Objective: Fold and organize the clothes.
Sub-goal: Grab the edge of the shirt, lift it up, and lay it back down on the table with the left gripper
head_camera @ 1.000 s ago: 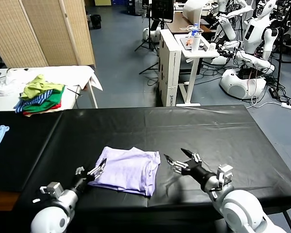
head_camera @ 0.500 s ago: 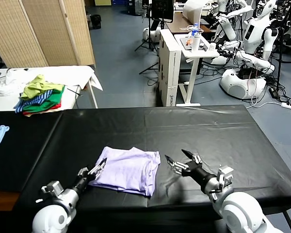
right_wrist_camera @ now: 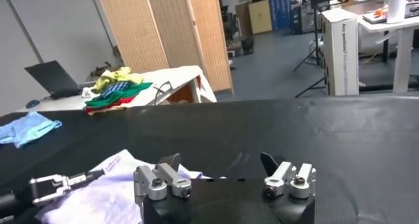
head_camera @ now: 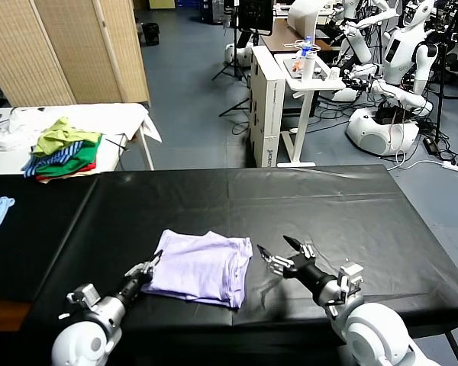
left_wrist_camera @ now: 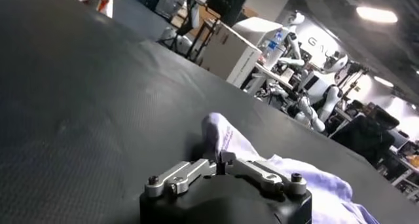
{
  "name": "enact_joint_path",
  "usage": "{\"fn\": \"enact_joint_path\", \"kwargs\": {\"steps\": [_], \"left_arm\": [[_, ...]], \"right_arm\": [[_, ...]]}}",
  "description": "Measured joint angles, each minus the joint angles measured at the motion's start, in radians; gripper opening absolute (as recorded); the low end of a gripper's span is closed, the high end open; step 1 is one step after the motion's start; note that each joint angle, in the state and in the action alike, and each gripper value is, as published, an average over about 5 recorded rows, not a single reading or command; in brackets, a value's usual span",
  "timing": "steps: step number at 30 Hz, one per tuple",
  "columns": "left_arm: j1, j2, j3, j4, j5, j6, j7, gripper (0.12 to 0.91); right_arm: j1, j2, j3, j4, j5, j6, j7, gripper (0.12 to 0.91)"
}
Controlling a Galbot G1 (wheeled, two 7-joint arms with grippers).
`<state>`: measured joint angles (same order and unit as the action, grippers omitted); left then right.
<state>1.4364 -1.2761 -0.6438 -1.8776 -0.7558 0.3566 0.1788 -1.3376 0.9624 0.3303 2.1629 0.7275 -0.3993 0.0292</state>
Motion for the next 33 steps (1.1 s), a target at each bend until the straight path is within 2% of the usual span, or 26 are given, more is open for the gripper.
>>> {"fn": "enact_joint_path", "kwargs": {"steps": [1, 7, 11, 19, 27, 30, 33], "left_arm": [[0.003, 0.001, -0.003, -0.006, 0.017, -0.004, -0.004, 0.170], [0.034, 0.035, -0.042, -0.053, 0.157, -0.030, -0.022, 0.172], [0.065, 0.077, -0.085, -0.084, 0.192, -0.028, -0.042, 0.172], [0.132, 0.184, -0.205, -0.141, 0.161, -0.015, -0.065, 0.172], [0.215, 0.292, -0.367, -0.201, 0.100, -0.001, -0.089, 0.172], [0.240, 0.318, -0.426, -0.234, 0.071, 0.017, -0.112, 0.172], [0.246, 0.321, -0.457, -0.278, 0.032, 0.049, -0.153, 0.172]], "right_arm": [[0.000, 0.000, 0.000, -0.002, -0.005, 0.000, 0.001, 0.907], [0.000, 0.001, -0.002, -0.020, -0.051, 0.003, 0.007, 0.907], [0.003, 0.002, -0.007, -0.035, -0.067, 0.004, 0.010, 0.907], [0.019, 0.015, -0.026, -0.051, -0.072, 0.003, 0.014, 0.907], [0.031, 0.027, -0.040, -0.063, -0.072, 0.003, 0.015, 0.907], [0.029, 0.029, -0.040, -0.065, -0.077, 0.004, 0.016, 0.907], [0.021, 0.029, -0.037, -0.063, -0.085, 0.004, 0.017, 0.907]]}}
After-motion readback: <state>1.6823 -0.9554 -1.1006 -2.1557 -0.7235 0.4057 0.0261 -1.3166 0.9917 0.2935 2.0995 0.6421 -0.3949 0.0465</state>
